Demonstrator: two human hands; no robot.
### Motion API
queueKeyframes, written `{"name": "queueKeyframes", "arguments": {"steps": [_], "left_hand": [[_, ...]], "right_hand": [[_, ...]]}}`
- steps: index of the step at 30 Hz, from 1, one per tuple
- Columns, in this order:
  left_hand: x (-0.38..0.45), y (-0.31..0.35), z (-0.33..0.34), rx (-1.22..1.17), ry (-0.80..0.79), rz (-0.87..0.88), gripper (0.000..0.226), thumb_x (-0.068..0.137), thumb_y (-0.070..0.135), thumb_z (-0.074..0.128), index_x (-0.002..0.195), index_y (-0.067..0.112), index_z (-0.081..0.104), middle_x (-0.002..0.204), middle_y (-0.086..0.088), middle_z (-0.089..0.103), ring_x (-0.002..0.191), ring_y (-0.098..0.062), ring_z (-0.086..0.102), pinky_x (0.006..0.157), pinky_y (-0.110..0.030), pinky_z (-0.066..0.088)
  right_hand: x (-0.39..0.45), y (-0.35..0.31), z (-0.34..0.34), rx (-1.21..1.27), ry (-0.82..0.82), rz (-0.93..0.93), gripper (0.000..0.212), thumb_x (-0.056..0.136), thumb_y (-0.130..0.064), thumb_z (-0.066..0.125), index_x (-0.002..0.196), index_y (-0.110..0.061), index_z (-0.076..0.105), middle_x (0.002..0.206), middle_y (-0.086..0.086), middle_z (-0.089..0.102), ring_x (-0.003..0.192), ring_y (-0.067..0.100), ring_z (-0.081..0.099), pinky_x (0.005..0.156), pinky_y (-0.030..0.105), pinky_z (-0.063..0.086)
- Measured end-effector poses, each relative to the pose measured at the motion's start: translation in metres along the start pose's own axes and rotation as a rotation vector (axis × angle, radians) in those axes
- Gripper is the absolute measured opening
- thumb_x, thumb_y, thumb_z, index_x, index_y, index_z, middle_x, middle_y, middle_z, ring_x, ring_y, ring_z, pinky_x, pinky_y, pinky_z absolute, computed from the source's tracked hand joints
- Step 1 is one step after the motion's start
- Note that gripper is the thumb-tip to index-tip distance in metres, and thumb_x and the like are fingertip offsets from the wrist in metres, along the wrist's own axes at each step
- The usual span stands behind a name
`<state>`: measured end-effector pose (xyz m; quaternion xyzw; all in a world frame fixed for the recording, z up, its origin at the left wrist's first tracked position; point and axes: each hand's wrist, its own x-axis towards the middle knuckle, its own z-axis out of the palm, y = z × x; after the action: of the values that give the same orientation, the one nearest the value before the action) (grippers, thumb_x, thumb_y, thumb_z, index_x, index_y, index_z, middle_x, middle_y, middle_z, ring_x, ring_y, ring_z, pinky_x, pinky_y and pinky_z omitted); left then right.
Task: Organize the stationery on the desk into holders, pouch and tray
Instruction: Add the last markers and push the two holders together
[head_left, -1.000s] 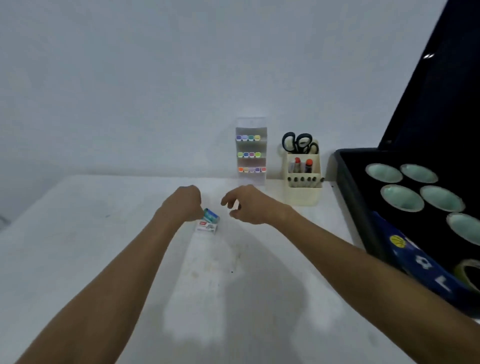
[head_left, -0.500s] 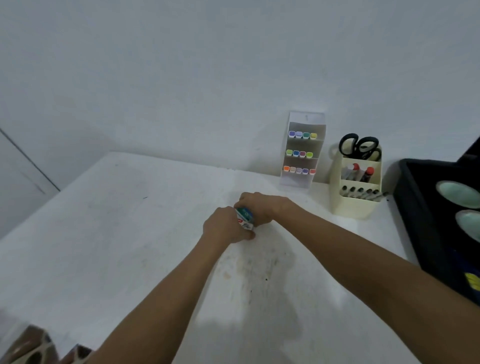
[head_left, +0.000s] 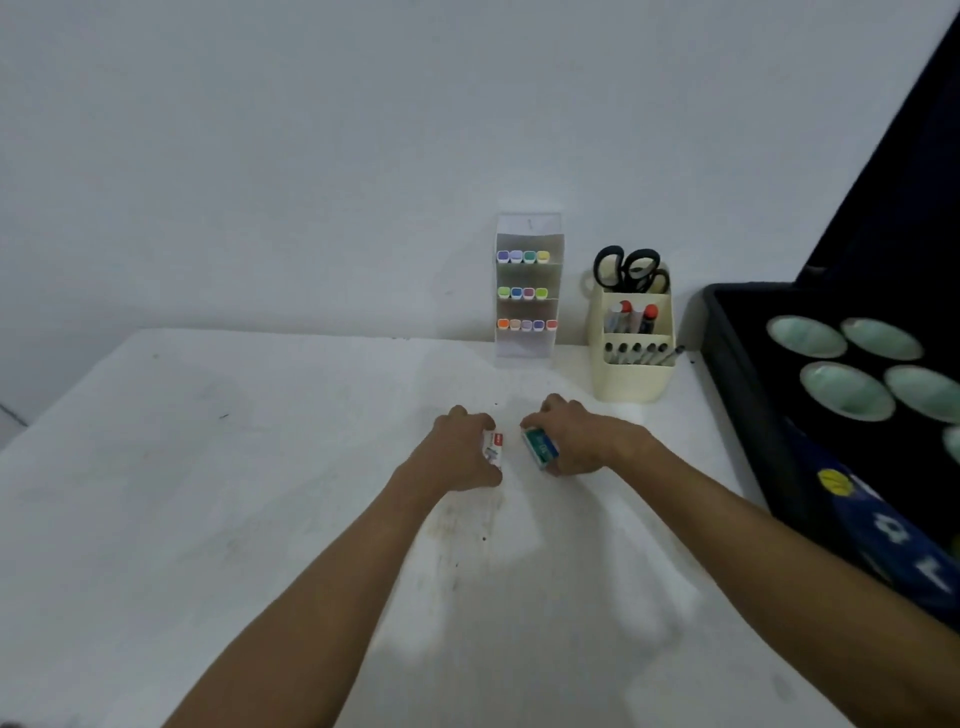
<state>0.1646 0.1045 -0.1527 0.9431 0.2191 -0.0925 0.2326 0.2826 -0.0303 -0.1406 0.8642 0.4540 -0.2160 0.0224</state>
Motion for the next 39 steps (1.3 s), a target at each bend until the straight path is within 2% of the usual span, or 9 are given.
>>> {"name": "queueKeyframes", "arguments": {"steps": [2,4,9,13,18,20,23,28,39], "left_hand": [[0.0,0.005,0.005,-0.031,0.033,-0.015,0.081,0.073,0.035,0.076,0.141,0.018,0.036,0.128,-0.01,0.044,0.123,-0.03,0.043,0.1,-0.041,0.041],[-0.003,0.008,0.012,-0.077,0.083,-0.071,0.083,0.074,0.036,0.076,0.142,0.017,0.032,0.134,-0.011,0.042,0.126,-0.03,0.042,0.102,-0.041,0.04],[-0.018,0.014,0.041,-0.193,0.291,-0.119,0.073,0.075,0.043,0.07,0.134,0.015,0.037,0.12,-0.006,0.051,0.11,-0.024,0.052,0.086,-0.034,0.047],[-0.013,0.015,0.05,-0.253,0.431,-0.111,0.047,0.08,0.037,0.065,0.117,0.015,0.045,0.106,-0.003,0.058,0.091,-0.019,0.057,0.072,-0.031,0.051],[0.011,0.022,0.032,-0.302,0.483,-0.078,0.039,0.083,0.03,0.067,0.114,0.013,0.049,0.104,-0.006,0.06,0.084,-0.016,0.058,0.067,-0.024,0.047],[0.029,0.028,0.017,-0.283,0.532,-0.057,0.037,0.085,0.031,0.066,0.115,0.014,0.052,0.105,-0.006,0.061,0.082,-0.014,0.055,0.069,-0.023,0.046],[0.054,0.039,-0.005,-0.252,0.573,-0.042,0.032,0.09,0.031,0.062,0.116,0.013,0.057,0.107,-0.007,0.062,0.083,-0.012,0.052,0.074,-0.021,0.042],[0.089,0.044,-0.016,-0.205,0.555,0.017,0.029,0.093,0.032,0.056,0.116,0.014,0.061,0.108,-0.009,0.066,0.095,-0.025,0.064,0.085,-0.032,0.051],[0.116,0.028,-0.01,-0.09,0.484,0.062,0.029,0.098,0.033,0.047,0.115,0.017,0.064,0.111,-0.008,0.066,0.098,-0.025,0.063,0.087,-0.031,0.05]], "right_hand": [[-0.012,0.009,0.004,0.121,0.026,0.061,0.091,0.081,-0.03,0.072,0.151,-0.024,0.013,0.147,0.008,0.025,0.133,0.026,0.032,0.109,0.04,0.037],[-0.025,0.01,0.011,0.297,0.098,0.129,0.094,0.08,-0.035,0.072,0.151,-0.022,0.012,0.147,0.008,0.027,0.134,0.025,0.034,0.107,0.036,0.037],[-0.04,-0.009,0.048,0.494,0.367,0.206,0.066,0.082,-0.039,0.068,0.136,-0.014,0.038,0.125,0.01,0.047,0.116,0.023,0.048,0.088,0.025,0.041],[-0.031,-0.017,0.057,0.531,0.51,0.233,0.049,0.088,-0.029,0.06,0.132,-0.011,0.046,0.119,0.011,0.053,0.11,0.024,0.053,0.087,0.028,0.048],[-0.014,-0.014,0.044,0.563,0.614,0.185,0.033,0.091,-0.017,0.055,0.122,-0.006,0.059,0.112,0.014,0.06,0.098,0.021,0.055,0.077,0.017,0.037],[-0.005,-0.013,0.029,0.589,0.699,0.179,0.034,0.092,-0.016,0.056,0.124,-0.005,0.058,0.116,0.014,0.059,0.102,0.022,0.055,0.082,0.015,0.036],[0.011,-0.013,0.005,0.63,0.789,0.208,0.037,0.094,-0.017,0.055,0.13,-0.007,0.054,0.125,0.012,0.055,0.113,0.024,0.054,0.096,0.025,0.042],[0.046,-0.009,-0.011,0.553,0.789,0.254,0.031,0.098,-0.021,0.048,0.126,-0.011,0.057,0.124,0.014,0.054,0.113,0.027,0.052,0.094,0.033,0.046],[0.075,0.005,-0.009,0.453,0.627,0.281,0.03,0.102,-0.023,0.037,0.122,-0.015,0.058,0.112,0.019,0.057,0.099,0.035,0.058,0.084,0.037,0.05]]}}
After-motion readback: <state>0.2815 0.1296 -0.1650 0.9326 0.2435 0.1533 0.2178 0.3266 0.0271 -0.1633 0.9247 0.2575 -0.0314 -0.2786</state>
